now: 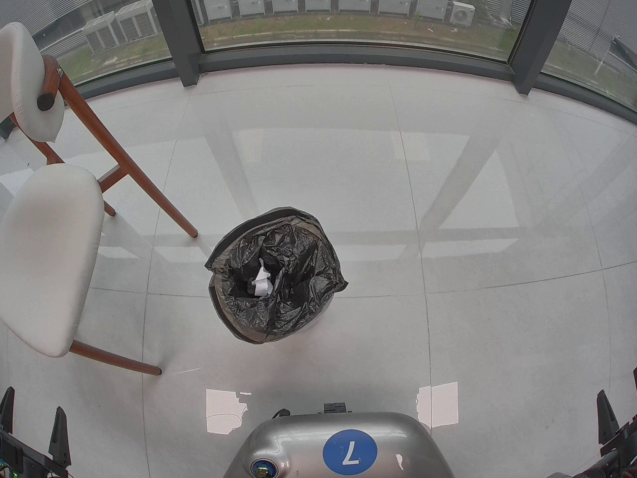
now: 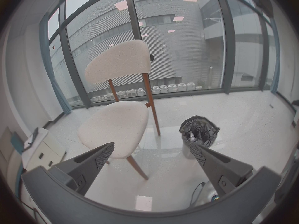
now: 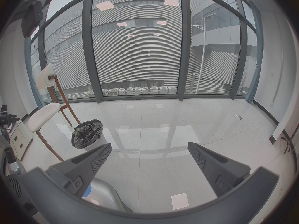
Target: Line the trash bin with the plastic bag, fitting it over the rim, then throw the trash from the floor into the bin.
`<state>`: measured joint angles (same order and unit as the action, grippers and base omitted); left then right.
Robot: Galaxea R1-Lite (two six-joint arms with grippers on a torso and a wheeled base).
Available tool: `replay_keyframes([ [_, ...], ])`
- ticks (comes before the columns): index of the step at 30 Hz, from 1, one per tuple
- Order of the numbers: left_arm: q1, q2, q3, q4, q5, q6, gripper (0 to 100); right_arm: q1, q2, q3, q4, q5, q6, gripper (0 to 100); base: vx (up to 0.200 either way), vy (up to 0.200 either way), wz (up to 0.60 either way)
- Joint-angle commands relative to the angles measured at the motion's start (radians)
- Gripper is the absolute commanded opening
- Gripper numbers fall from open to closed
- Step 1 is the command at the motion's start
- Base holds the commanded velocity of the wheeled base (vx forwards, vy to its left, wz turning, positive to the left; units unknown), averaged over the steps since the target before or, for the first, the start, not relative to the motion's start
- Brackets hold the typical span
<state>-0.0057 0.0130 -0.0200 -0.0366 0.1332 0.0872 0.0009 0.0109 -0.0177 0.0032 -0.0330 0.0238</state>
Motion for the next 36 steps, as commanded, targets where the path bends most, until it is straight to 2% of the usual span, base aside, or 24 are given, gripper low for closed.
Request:
replay_keyframes([
  [1, 0.000, -0.013, 0.020, -0.012, -0.020, -0.064, 100, 0.001, -0.006, 0.013, 0.000, 0.001, 0.001, 100, 0.000, 0.000, 0.00],
  [10, 0.004, -0.013, 0.017, 0.012, -0.044, -0.161, 100, 0.001, -0.008, 0.015, -0.002, -0.001, 0.005, 100, 0.000, 0.000, 0.00],
  [15, 0.000, -0.013, 0.020, 0.004, -0.055, -0.101, 100, 0.001, -0.006, 0.015, -0.002, 0.001, 0.005, 100, 0.000, 0.000, 0.00],
  [16, 0.001, -0.013, 0.018, 0.006, -0.078, -0.083, 100, 0.001, -0.006, 0.015, -0.002, 0.002, 0.005, 100, 0.000, 0.000, 0.00],
  [19, 0.001, -0.013, 0.018, 0.046, -0.113, -0.095, 100, 0.001, -0.006, 0.015, -0.002, 0.001, 0.005, 100, 0.000, 0.000, 0.00],
  [36, 0.004, -0.013, 0.017, 0.047, -0.119, -0.096, 100, -0.001, -0.006, 0.013, -0.002, -0.001, -0.010, 100, 0.000, 0.000, 0.00],
])
